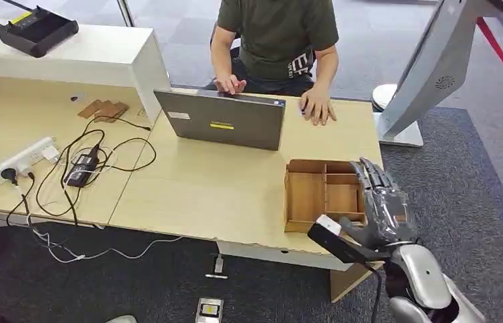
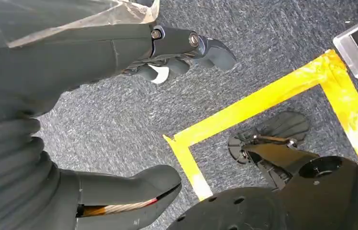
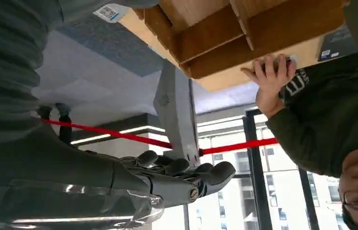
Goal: Pass the card to the sensor for recognition and then transmit it.
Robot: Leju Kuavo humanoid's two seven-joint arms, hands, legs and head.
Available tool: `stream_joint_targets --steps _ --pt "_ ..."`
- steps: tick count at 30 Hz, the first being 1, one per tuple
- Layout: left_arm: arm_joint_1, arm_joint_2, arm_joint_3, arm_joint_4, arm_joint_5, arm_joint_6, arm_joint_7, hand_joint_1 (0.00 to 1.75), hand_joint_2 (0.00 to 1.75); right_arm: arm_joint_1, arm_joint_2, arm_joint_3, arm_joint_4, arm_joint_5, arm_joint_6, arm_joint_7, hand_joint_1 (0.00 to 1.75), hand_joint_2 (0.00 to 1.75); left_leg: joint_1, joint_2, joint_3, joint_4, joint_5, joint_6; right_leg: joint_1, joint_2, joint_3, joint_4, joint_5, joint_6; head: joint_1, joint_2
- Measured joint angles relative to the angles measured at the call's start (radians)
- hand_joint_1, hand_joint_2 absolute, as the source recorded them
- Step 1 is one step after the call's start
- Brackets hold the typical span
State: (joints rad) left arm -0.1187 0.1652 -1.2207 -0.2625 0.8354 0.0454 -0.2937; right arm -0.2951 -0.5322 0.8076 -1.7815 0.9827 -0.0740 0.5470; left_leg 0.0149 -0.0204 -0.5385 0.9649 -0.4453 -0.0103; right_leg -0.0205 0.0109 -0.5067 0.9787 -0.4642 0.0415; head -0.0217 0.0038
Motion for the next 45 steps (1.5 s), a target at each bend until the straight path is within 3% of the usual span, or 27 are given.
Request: stream_joint_targets --steps 10,20,33,45 --pt "0.0 -0.003 0.0 0.0 -0.002 0.01 0.0 0.0 1.75 -0.001 -0.001 0.047 0.079 -0.009 0.005 0.022 0.0 1.75 0.0 0.0 0.0 0.0 0.0 0.0 0.0 0.0 0.0 0.0 0.0 0.0 0.0 0.0" --pt "0.004 -0.003 0.0 0.0 -0.002 0.014 0.0 0.0 1.75 -0.006 0.013 0.085 0.163 -0.037 -0.043 0.004 0.0 1.75 0.0 0.0 0.0 0.0 0.0 0.0 0.0 0.0 0.0 0.0 0.0 0.0 0.0 0.0" --pt "0.008 -0.004 0.0 0.0 0.0 0.017 0.0 0.0 1.75 -0.019 0.041 0.123 0.281 0.023 -0.112 0.017 0.0 1.75 0.0 0.0 0.0 0.0 0.0 0.0 0.0 0.0 0.0 0.0 0.0 0.0 0.0 0.0" --pt "0.008 -0.005 0.0 0.0 0.0 0.018 0.001 0.0 1.75 -0.019 0.043 0.125 0.298 0.032 -0.113 0.026 0.0 1.75 0.0 0.0 0.0 0.0 0.0 0.0 0.0 0.0 0.0 0.0 0.0 0.0 0.0 0.0"
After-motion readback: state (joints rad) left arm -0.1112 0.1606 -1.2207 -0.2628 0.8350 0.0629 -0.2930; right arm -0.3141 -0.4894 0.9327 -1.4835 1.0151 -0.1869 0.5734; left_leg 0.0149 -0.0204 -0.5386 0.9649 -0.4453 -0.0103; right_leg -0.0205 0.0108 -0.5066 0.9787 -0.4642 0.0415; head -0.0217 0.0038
